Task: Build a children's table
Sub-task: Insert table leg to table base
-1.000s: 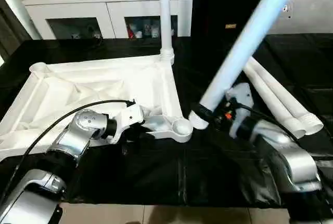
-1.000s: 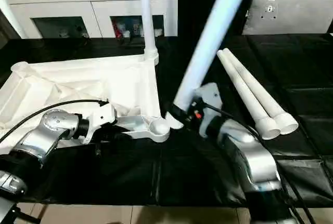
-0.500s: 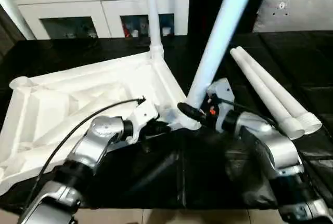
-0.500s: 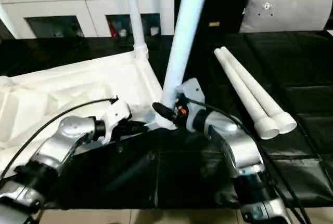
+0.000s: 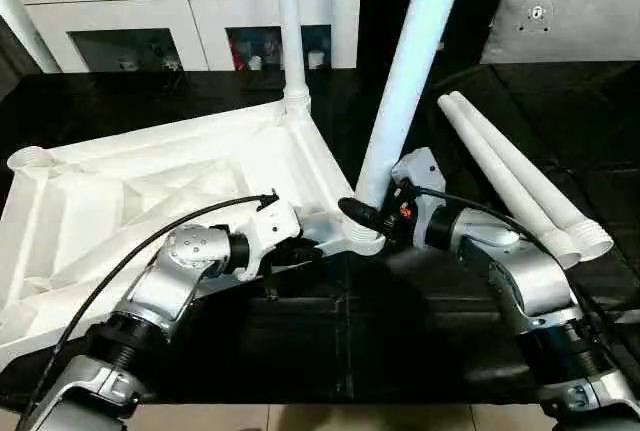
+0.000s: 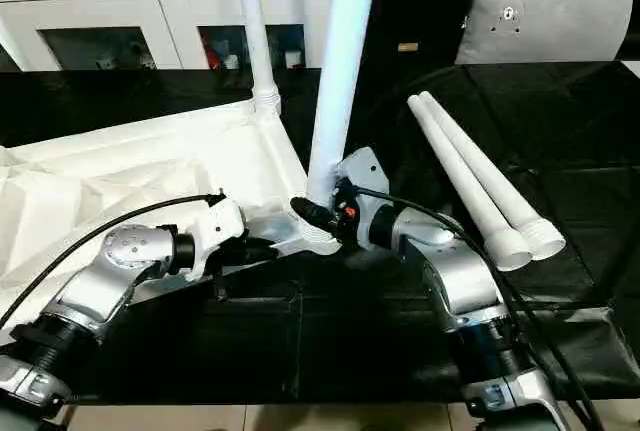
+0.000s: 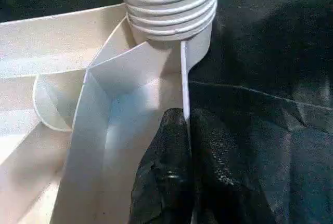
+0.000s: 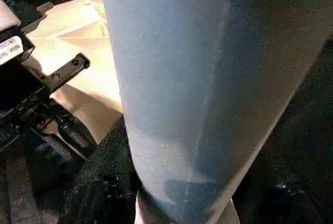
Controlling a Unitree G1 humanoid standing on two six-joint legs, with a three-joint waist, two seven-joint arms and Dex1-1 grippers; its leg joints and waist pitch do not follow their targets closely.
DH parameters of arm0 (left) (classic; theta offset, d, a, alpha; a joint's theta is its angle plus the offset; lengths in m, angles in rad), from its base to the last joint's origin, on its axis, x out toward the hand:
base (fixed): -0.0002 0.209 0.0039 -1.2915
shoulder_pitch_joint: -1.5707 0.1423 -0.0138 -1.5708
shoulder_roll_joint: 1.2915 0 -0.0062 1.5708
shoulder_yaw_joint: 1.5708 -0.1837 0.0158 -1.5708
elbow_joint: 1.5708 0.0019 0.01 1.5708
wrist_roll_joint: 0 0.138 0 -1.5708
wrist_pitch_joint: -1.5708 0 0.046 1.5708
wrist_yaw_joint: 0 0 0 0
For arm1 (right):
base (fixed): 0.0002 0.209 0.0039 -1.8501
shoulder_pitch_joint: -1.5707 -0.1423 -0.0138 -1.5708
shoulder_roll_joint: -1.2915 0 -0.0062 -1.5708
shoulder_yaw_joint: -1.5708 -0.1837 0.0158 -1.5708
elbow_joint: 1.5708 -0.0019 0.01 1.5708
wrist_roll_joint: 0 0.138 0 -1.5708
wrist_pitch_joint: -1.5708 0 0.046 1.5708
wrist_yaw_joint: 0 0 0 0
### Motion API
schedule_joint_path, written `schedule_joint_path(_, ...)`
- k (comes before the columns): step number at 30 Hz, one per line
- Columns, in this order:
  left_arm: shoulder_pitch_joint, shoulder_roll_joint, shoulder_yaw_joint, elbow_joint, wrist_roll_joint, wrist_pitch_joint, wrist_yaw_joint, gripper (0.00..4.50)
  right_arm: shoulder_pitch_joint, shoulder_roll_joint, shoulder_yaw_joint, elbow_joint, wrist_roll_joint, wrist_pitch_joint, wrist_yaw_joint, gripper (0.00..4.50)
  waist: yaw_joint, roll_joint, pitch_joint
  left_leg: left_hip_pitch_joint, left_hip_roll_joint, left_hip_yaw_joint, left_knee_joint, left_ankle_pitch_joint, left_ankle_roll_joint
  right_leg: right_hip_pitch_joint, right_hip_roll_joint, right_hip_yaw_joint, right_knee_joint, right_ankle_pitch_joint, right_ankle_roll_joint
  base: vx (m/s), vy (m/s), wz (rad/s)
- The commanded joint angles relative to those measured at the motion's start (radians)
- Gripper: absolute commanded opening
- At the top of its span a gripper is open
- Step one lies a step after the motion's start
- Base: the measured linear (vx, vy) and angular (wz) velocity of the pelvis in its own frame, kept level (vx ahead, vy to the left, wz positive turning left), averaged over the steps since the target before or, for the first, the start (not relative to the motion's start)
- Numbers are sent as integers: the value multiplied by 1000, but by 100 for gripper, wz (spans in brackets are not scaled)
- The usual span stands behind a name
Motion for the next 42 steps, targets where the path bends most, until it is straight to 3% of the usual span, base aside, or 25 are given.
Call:
schedule_joint_path(1,17,30,-51,28,50,25,-53,0,-7,-9,18,22,-19,29,11,189,9,-16,-56,-10,23,13,-64,41,71,60,-44,25,-54,153,-280,0,0,0)
schedule_joint_path(16,-14,84,-55,56,52,-32,-115,0,-12,-71,37,16,1,97,109,189,16,-23,-56,-7,25,13,-68,3,42,62,-45,26,-55,148,-282,0,0,0)
schedule_joint_path(25,-2,91,-62,19,13,-45,-179,0,-41,-55,46,78,-9,93,125,189,16,-22,-57,-6,27,13,-68,7,40,60,-46,25,-53,154,-291,0,0,0)
schedule_joint_path(33,-10,84,-66,17,19,-50,-183,0,-53,-35,41,133,24,113,179,189,15,-22,-57,-6,27,13,-68,6,41,61,-46,25,-52,173,-298,0,0,0)
schedule_joint_path(39,-16,72,-61,22,20,-43,-171,0,-40,-6,-4,200,64,105,202,189,15,-20,-57,-5,28,13,-70,-11,40,61,-48,24,-53,163,-309,0,0,0)
schedule_joint_path(40,-15,71,-60,22,20,-41,-170,0,-35,-1,-17,210,74,104,202,189,15,-14,-57,-4,29,13,-70,-12,38,60,-47,23,-54,167,-312,0,0,0)
schedule_joint_path(42,-15,68,-54,23,16,-37,-165,0,-14,8,-45,235,95,84,201,189,16,-16,-58,-5,28,13,-70,-9,38,62,-47,23,-53,175,-314,0,0,0)
